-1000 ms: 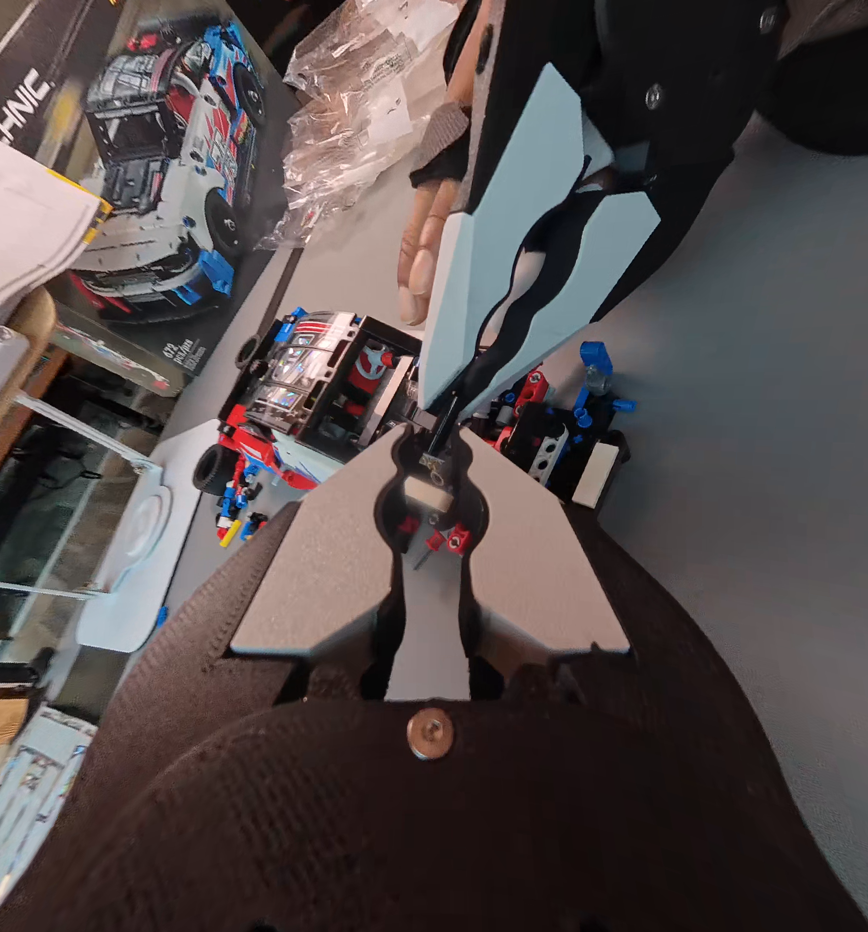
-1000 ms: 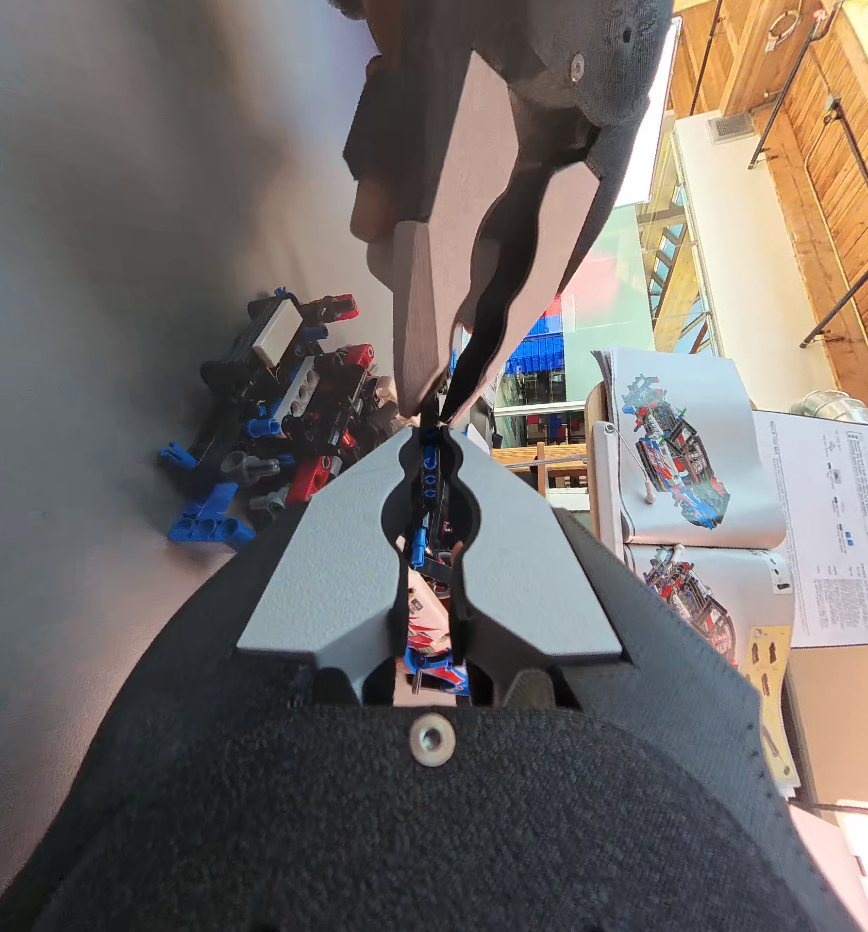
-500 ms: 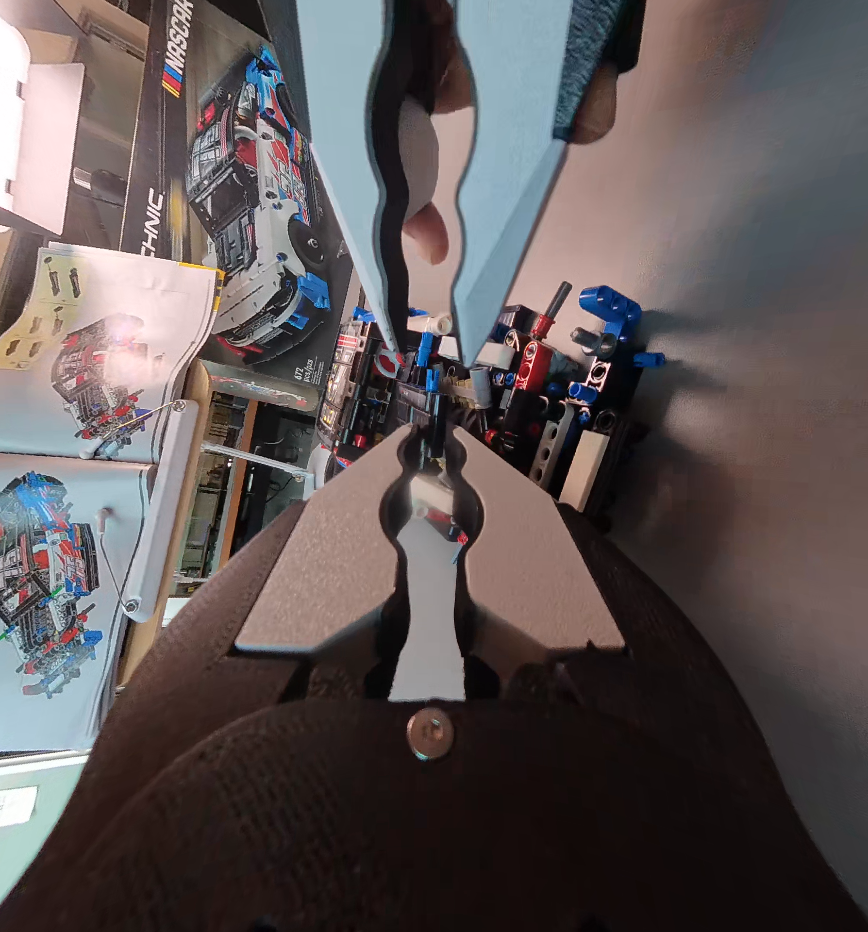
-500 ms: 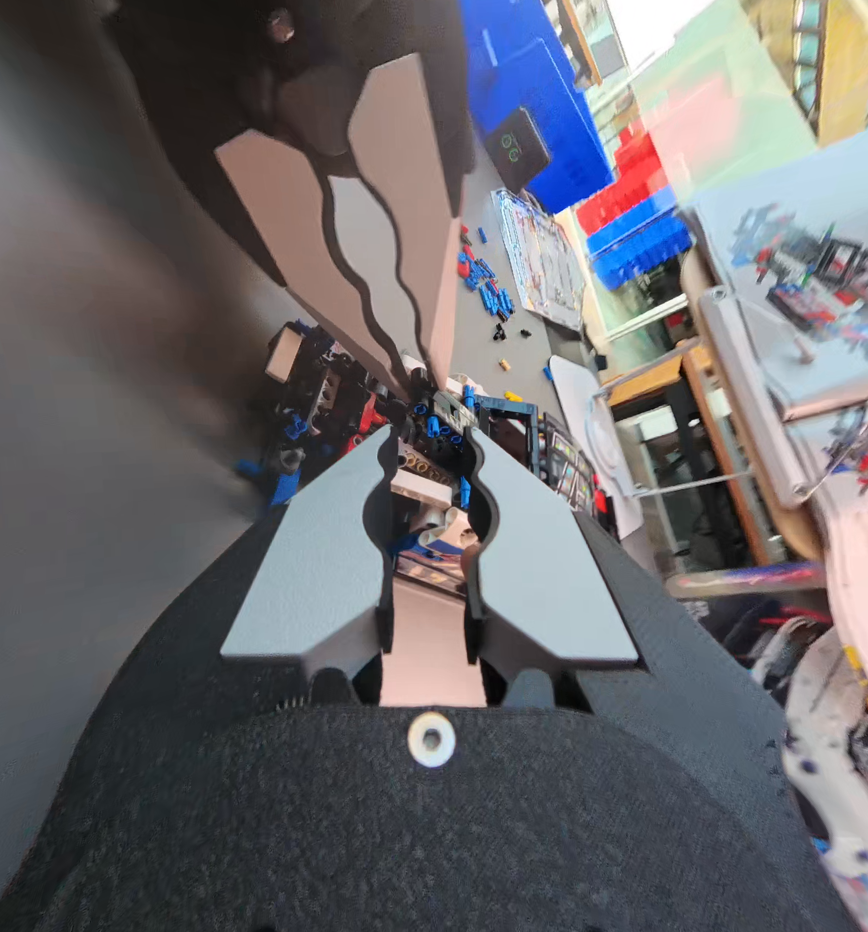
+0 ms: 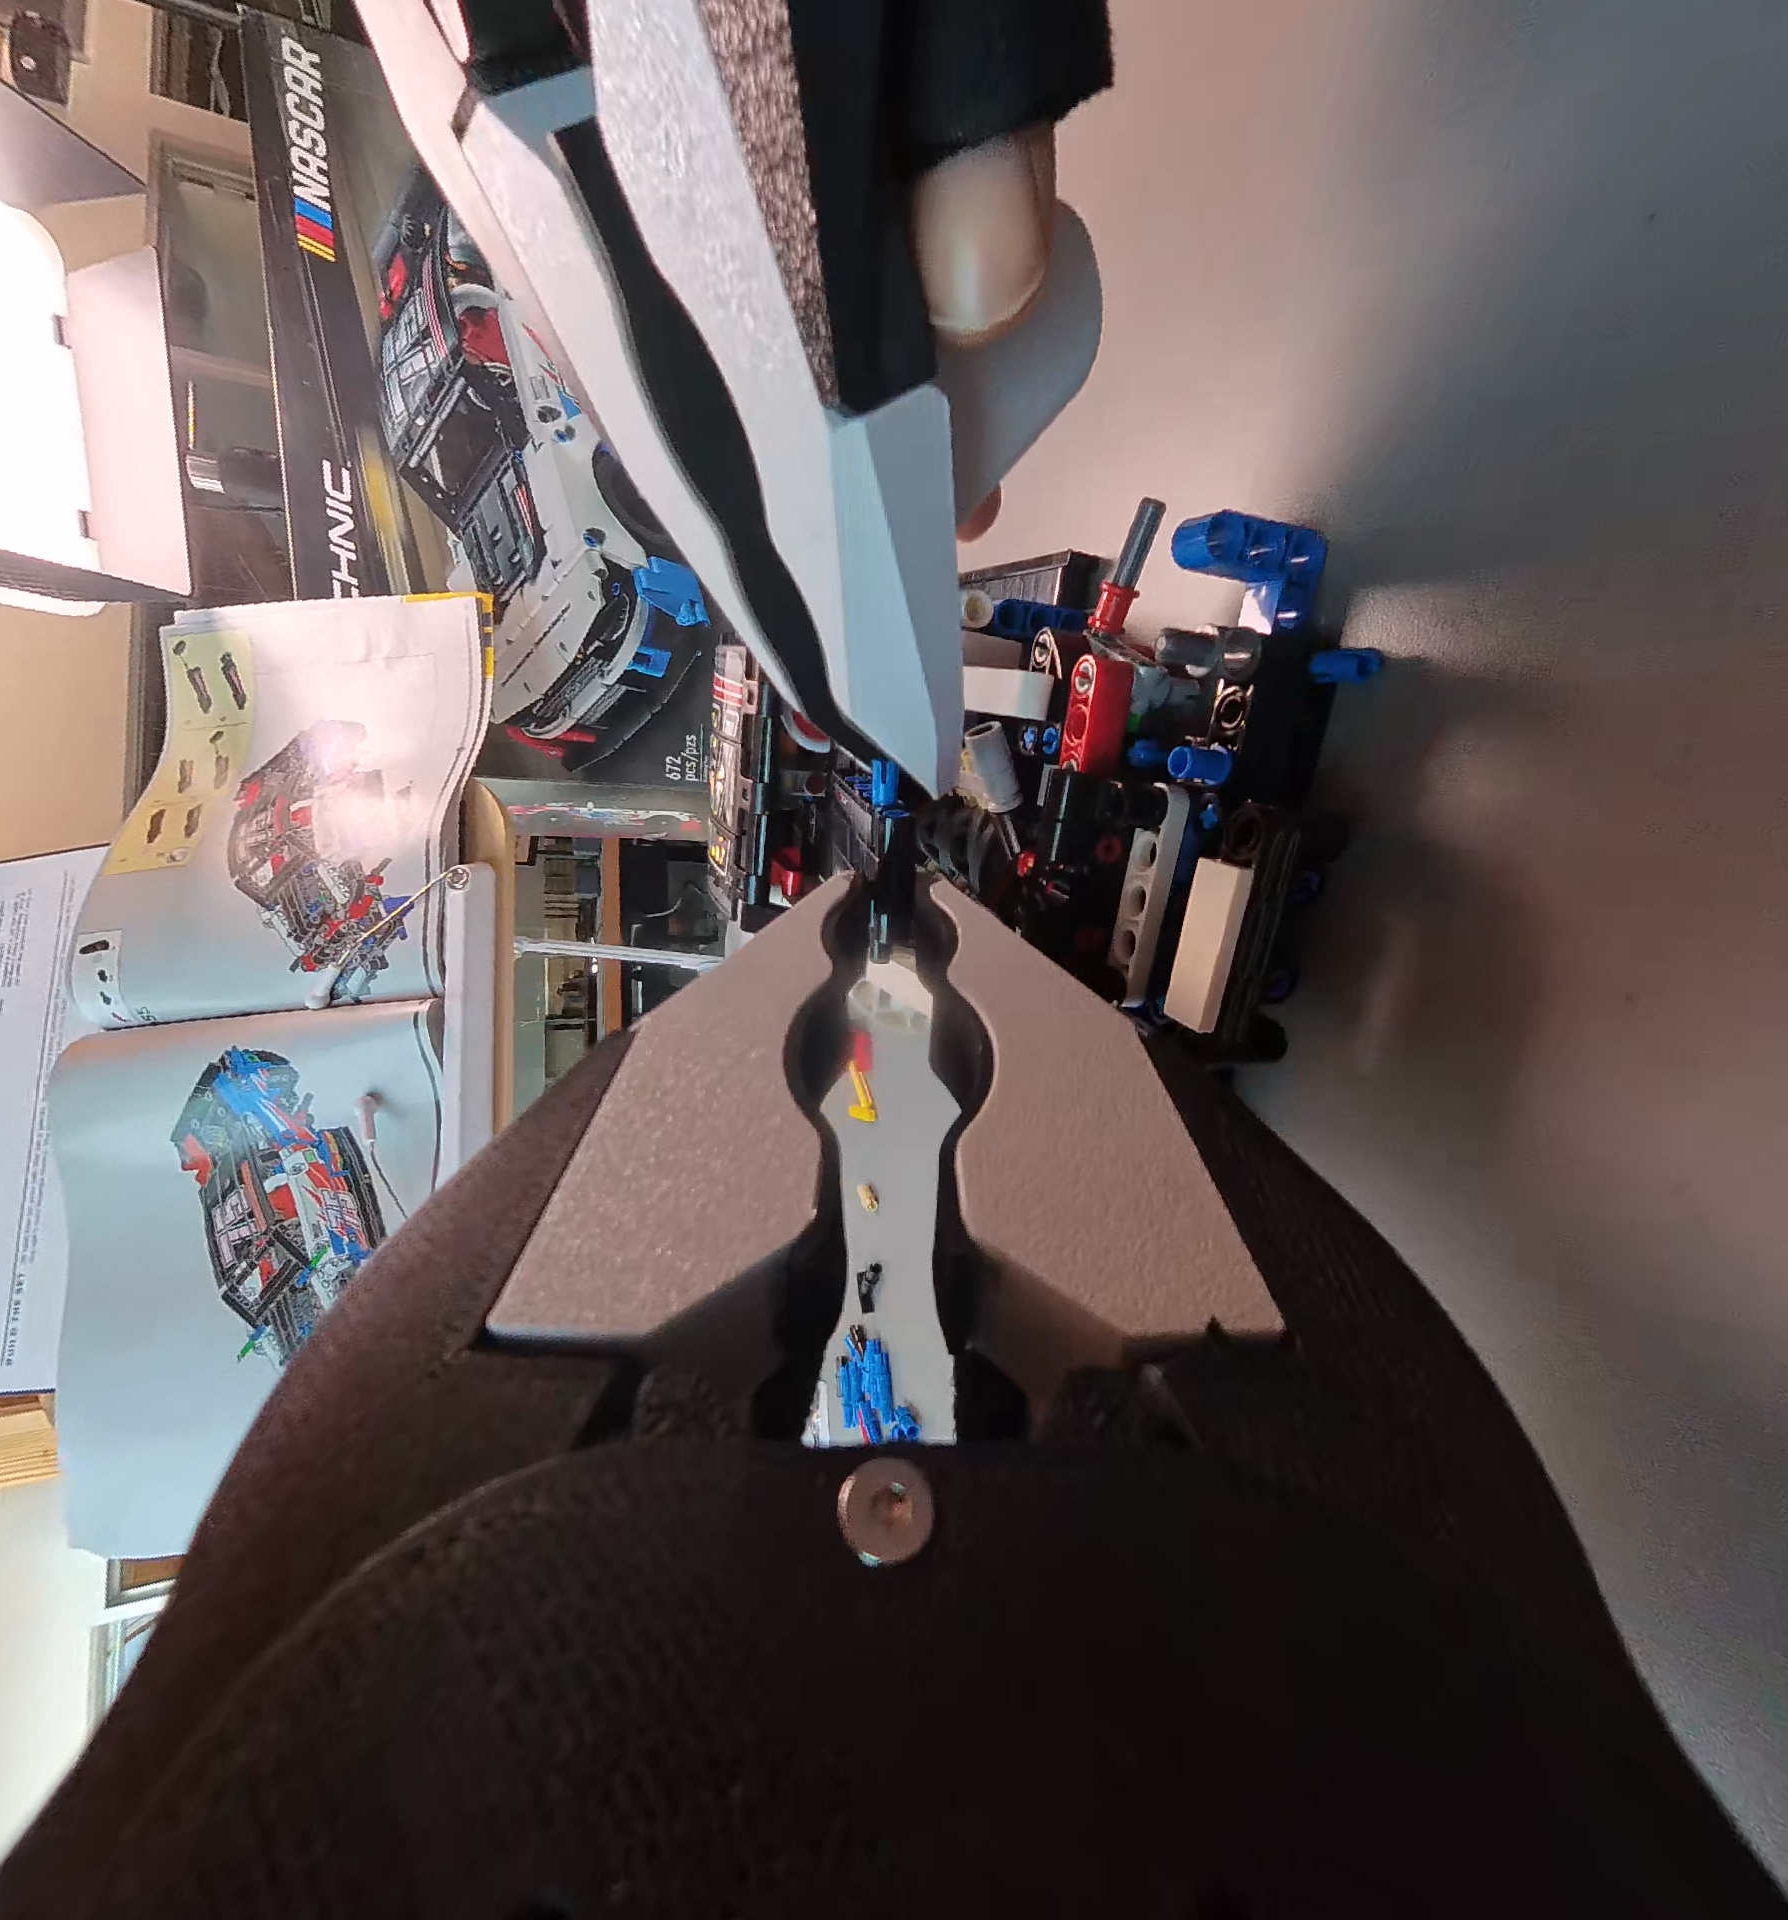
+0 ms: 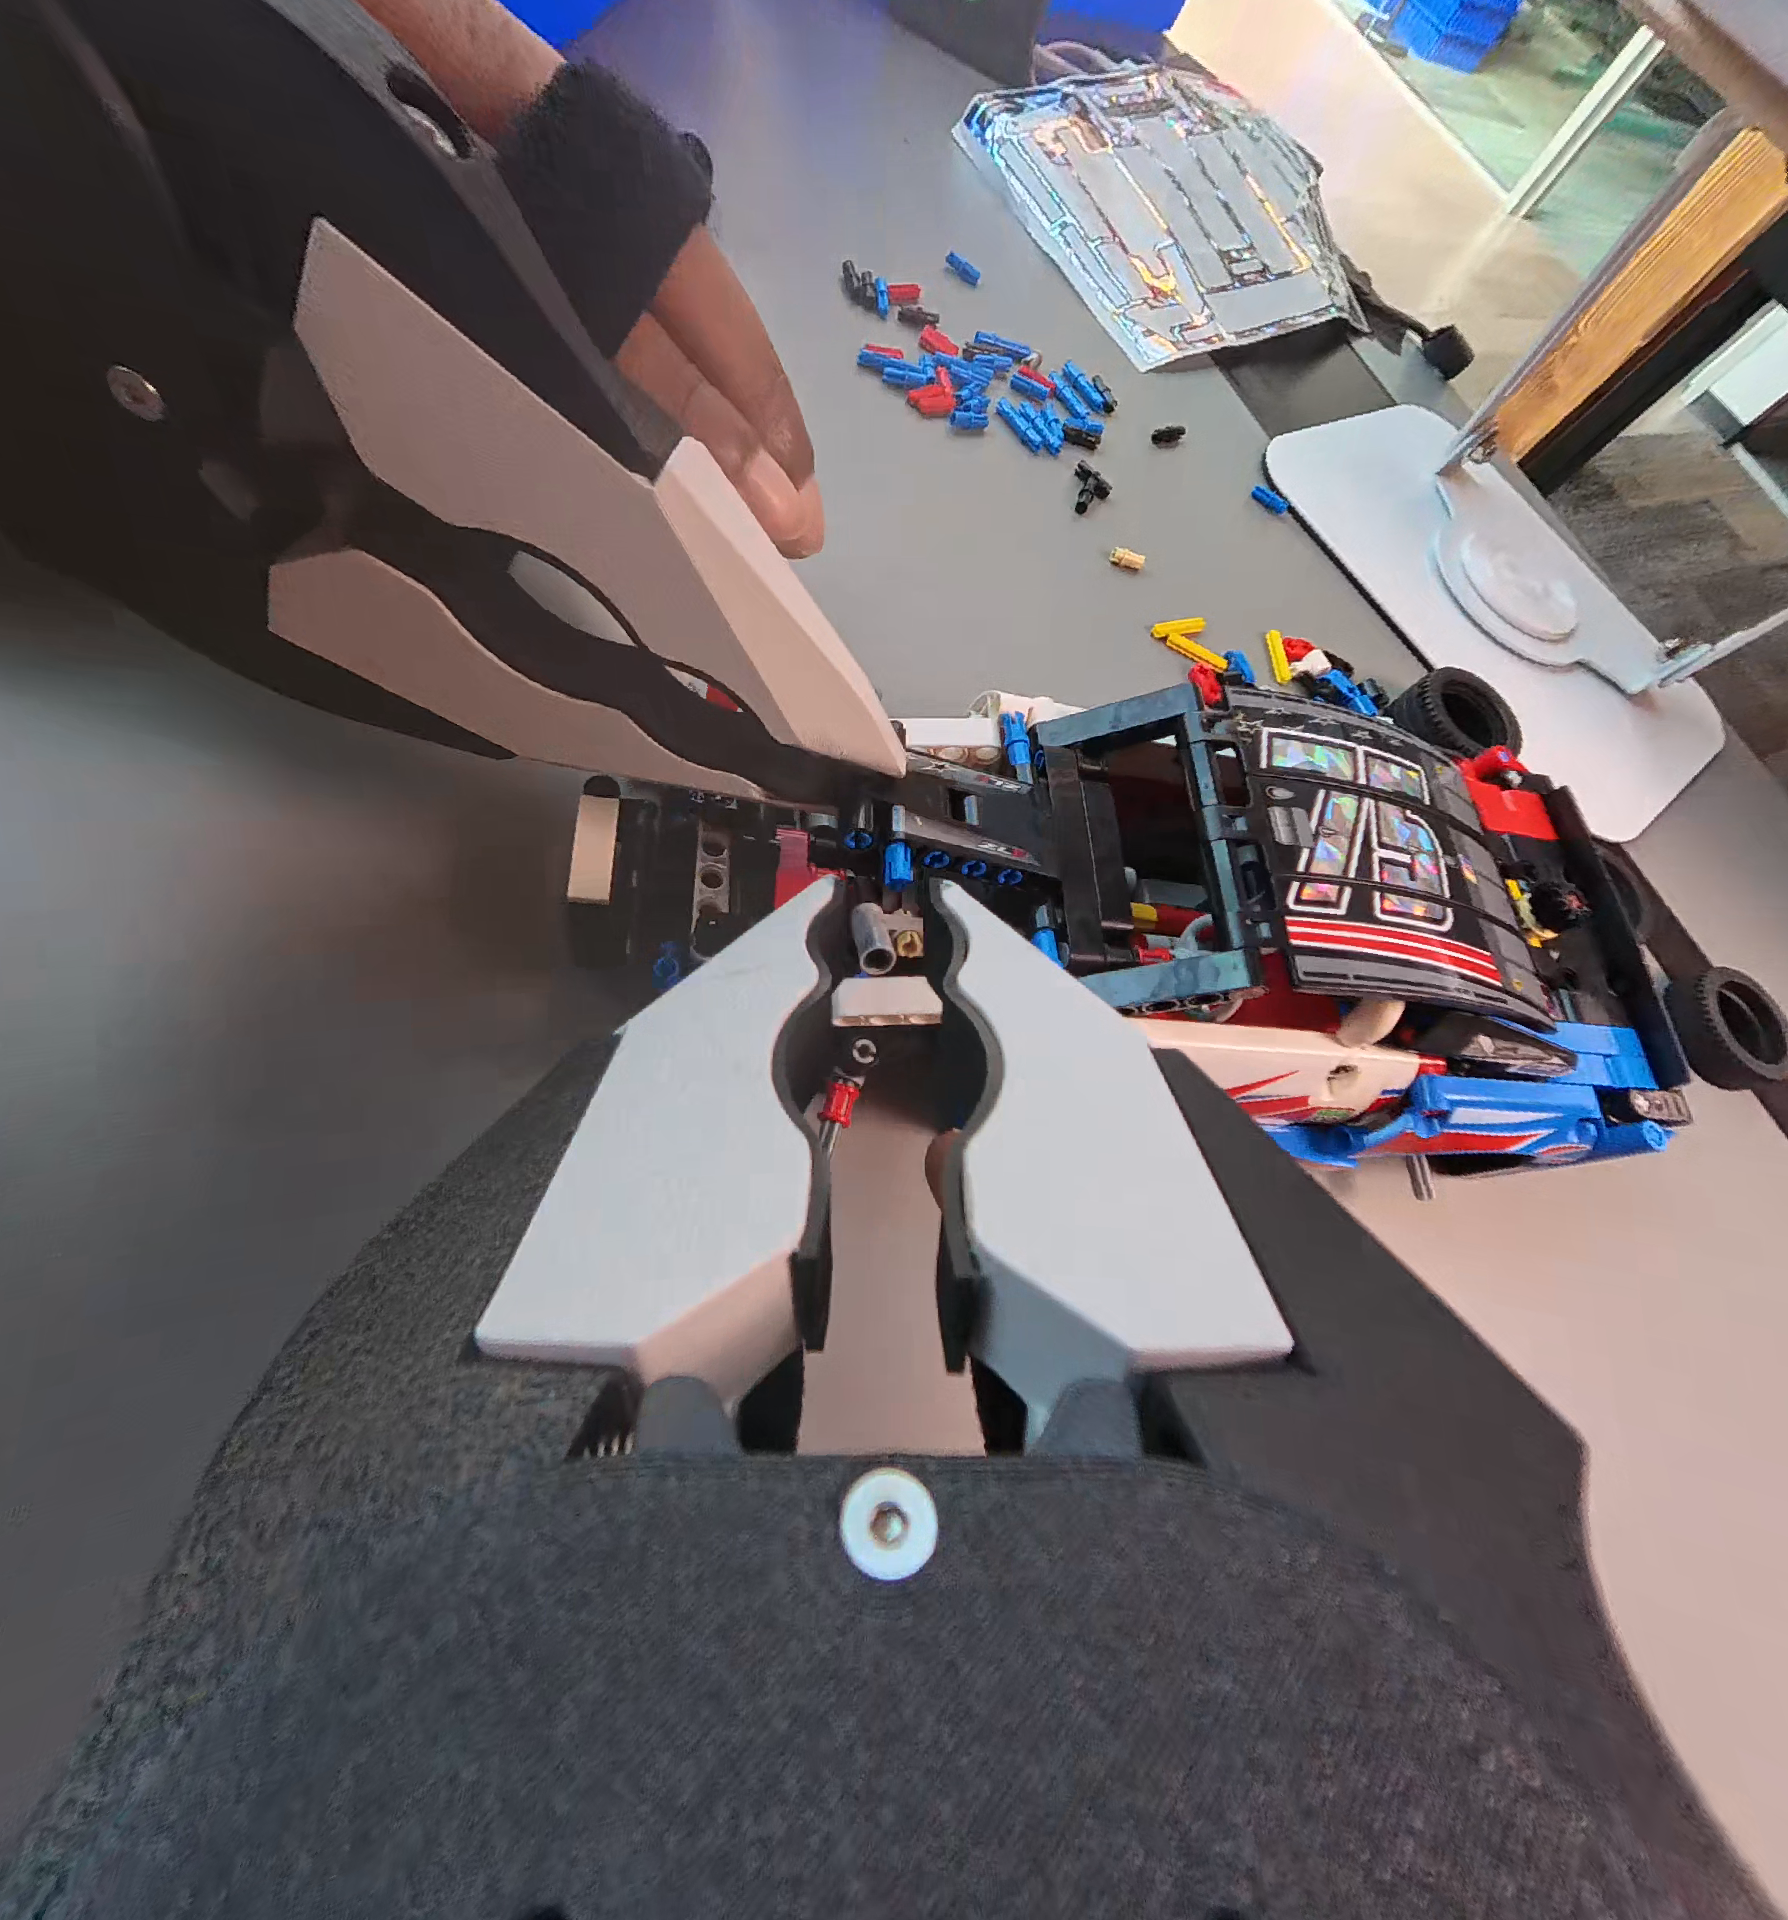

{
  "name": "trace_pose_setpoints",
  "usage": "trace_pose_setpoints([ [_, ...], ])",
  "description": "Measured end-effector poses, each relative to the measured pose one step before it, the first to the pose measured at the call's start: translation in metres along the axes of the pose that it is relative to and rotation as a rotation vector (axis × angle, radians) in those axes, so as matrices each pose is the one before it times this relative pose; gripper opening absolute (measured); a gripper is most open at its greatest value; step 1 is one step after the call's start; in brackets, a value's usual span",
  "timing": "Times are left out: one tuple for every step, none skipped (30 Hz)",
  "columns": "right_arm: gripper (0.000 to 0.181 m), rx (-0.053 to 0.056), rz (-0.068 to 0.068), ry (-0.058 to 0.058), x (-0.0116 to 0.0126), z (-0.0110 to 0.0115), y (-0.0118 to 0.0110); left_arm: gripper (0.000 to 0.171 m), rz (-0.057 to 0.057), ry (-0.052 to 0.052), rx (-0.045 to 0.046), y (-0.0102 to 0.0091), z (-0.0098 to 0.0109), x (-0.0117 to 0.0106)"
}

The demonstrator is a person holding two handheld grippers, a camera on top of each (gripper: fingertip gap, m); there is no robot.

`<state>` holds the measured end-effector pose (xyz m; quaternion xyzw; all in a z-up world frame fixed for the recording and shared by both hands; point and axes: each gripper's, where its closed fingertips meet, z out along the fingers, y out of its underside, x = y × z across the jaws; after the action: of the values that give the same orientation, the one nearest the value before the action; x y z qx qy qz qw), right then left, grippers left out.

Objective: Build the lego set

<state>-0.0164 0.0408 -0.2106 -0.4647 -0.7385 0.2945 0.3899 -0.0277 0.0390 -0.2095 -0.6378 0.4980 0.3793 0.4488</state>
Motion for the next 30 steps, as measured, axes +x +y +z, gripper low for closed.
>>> trace_pose_setpoints([
  [0.009,0.0082,-0.0011,0.004,0.00106,0.00148,-0.00096,0.007,0.0072,-0.0002,-0.00114,0.00002,0.00001,-0.00021],
  [0.007,0.0024,0.0038,-0.0028,0.00019,0.00095,-0.00014,0.006,0.004,-0.0005,-0.00108,-0.00005,0.00001,-0.00034],
  [0.007,-0.0057,0.0072,-0.0066,-0.00021,0.00095,0.00076,0.006,0.0033,0.0013,-0.00135,-0.0002,0.00011,0.00006],
  [0.005,0.0037,0.0108,-0.0048,0.0002,0.00035,-0.00049,0.006,0.0046,0.0009,0.00013,-0.00037,0.00018,0.00013],
  [0.003,0.0074,0.0118,0.0006,0.00086,-0.00016,-0.00117,0.006,0.0068,-0.0006,-0.00193,0.00006,0.00023,0.0],
  [0.002,-0.0038,0.0044,-0.0026,0.00049,0.0,0.00038,0.006,0.0035,0.0015,0.00092,-0.00013,0.00006,-0.00003],
  [0.002,-0.0025,0.0017,-0.0042,0.00007,0.00019,0.00037,0.006,-0.0023,0.0025,0.00077,-0.00001,0.00022,0.00001],
  [0.002,0.0,0.0012,-0.0029,-0.0001,0.00038,0.0005,0.007,-0.0075,0.0042,0.00161,0.00023,0.00023,0.00035],
  [0.002,0.0002,0.0035,-0.0047,-0.00026,0.00055,0.00069,0.007,-0.0197,0.0087,0.00293,0.00028,0.00014,0.00055],
  [0.002,0.0017,0.011,-0.0072,-0.00031,0.00056,0.00054,0.008,-0.0391,0.0177,0.0079,0.00023,-0.00025,0.00052],
  [0.002,0.0026,0.0163,-0.0076,-0.00021,0.00045,0.0004,0.01,-0.0681,0.0306,0.01457,0.00027,-0.00084,0.0004],
  [0.002,-0.0005,0.0139,-0.0044,0.00011,0.0003,0.00079,0.017,-0.0955,0.0473,0.0185,0.00026,-0.00183,0.00046],
  [0.002,-0.0016,0.0021,0.0016,0.00051,0.00013,0.00092,0.023,-0.117,0.0576,0.02387,-0.00038,-0.00302,-0.00024],
  [0.002,-0.0006,-0.008,0.0046,0.00021,0.00008,0.00059,0.027,-0.1374,0.0613,0.03346,-0.00167,-0.00453,-0.00117],
  [0.002,0.0022,-0.0108,0.0069,0.00016,0.00001,-0.00016,0.029,-0.1506,0.0597,0.03854,-0.00202,-0.00543,-0.00278],
  [0.002,-0.0018,-0.0108,0.0072,0.00003,0.00009,0.0001,0.03,-0.1491,0.0482,0.03215,-0.0006,-0.00525,-0.00522],
  [0.002,-0.0033,-0.0081,0.0054,-0.00008,0.00025,0.00034,0.032,-0.1375,0.0282,0.01119,0.00297,-0.00379,-0.00855],
  [0.002,-0.0022,-0.003,0.0028,-0.00008,0.00023,0.00022,0.038,-0.1125,0.0297,-0.00489,0.00508,-0.00189,-0.00815],
  [0.002,-0.003,0.0021,0.0006,-0.00013,0.00043,0.00048,0.042,-0.0847,0.0278,0.00162,0.00389,-0.00032,-0.00689],
  [0.002,-0.0023,0.0016,-0.0008,-0.00011,0.00046,0.00045,0.042,-0.0579,0.0233,0.00952,0.00253,0.00136,-0.00516],
  [0.002,0.0023,0.0013,0.001,0.00018,0.00011,-0.00013,0.042,-0.0359,0.0303,0.00139,0.00306,0.00332,-0.00168],
  [0.002,-0.0005,0.0028,0.0008,0.0001,0.00008,0.00018,0.041,-0.0248,0.0327,-0.01021,0.00388,0.00478,0.00054],
  [0.002,-0.0014,0.0037,-0.0008,-0.00002,0.00013,0.00016,0.041,-0.0198,0.0321,-0.02112,0.00454,0.00535,0.00161],
  [0.001,0.0013,0.0023,-0.0011,0.00006,-0.00008,-0.00008,0.04,-0.0196,0.0293,-0.02427,0.00426,0.00543,0.00169],
  [0.001,0.0,0.0027,-0.0014,0.0001,-0.00009,0.00008,0.037,-0.0183,0.0317,-0.02396,0.00387,0.00481,0.00266],
  [0.001,0.0019,0.0043,-0.0011,0.0002,-0.00034,-0.00014,0.032,-0.013,0.0289,-0.01019,0.00154,0.00363,0.00345],
  [0.001,0.0002,0.0036,-0.0006,0.00018,-0.00034,0.00023,0.028,-0.0068,0.0075,0.00262,-0.00022,0.00257,0.00198],
  [0.001,-0.0038,0.0016,0.0005,0.00042,-0.00052,0.00095,0.026,0.0088,-0.0103,-0.00111,0.0003,0.0017,0.00018],
  [0.002,-0.005,-0.0037,0.0024,0.00068,-0.00099,0.0015,0.023,0.0158,-0.0115,-0.00573,0.00085,0.00113,0.00072],
  [0.001,-0.0038,-0.0049,0.0,0.00046,-0.00129,0.00172,0.019,0.0119,-0.009,-0.00567,0.00054,0.00094,0.00141],
])
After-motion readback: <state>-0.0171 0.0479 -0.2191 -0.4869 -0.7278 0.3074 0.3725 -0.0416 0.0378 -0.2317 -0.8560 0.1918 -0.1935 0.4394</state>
